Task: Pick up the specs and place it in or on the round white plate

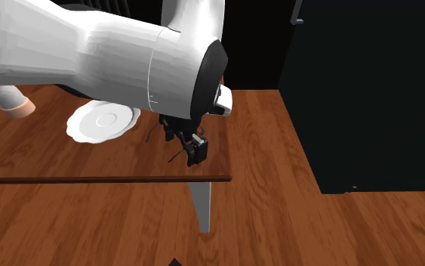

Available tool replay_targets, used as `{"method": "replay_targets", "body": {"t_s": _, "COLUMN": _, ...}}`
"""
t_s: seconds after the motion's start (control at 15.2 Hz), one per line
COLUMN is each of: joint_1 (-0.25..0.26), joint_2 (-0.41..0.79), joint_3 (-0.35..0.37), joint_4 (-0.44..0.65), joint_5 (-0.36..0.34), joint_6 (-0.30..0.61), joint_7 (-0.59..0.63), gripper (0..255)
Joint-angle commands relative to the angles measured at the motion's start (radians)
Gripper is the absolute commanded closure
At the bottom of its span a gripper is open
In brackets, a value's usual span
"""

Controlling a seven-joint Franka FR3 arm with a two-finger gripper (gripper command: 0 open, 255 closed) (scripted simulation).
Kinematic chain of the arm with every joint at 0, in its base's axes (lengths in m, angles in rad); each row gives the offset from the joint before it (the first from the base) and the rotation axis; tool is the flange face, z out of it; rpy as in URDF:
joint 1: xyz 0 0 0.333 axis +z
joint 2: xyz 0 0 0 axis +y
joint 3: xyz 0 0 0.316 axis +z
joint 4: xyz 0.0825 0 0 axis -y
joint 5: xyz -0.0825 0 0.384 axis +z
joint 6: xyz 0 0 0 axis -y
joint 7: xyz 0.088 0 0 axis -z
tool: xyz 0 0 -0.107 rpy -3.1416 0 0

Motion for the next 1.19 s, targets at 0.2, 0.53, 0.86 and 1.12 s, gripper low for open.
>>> {"method": "replay_targets", "body": {"t_s": 0.2, "joint_1": 0.000, "joint_2": 0.000, "joint_3": 0.000, "joint_4": 0.000, "joint_5": 0.000, "joint_6": 0.001, "joint_7": 0.000, "gripper": 255}}
{"method": "replay_targets", "body": {"t_s": 0.53, "joint_1": 0.000, "joint_2": 0.000, "joint_3": 0.000, "joint_4": 0.000, "joint_5": 0.000, "joint_6": 0.001, "joint_7": 0.000, "gripper": 255}}
{"method": "replay_targets", "body": {"t_s": 0.86, "joint_1": -0.001, "joint_2": -0.006, "joint_3": 0.000, "joint_4": 0.006, "joint_5": 0.001, "joint_6": -0.012, "joint_7": 0.001, "gripper": 255}}
{"method": "replay_targets", "body": {"t_s": 1.12, "joint_1": -0.003, "joint_2": -0.031, "joint_3": -0.001, "joint_4": 0.035, "joint_5": 0.006, "joint_6": -0.064, "joint_7": 0.003, "gripper": 255}}
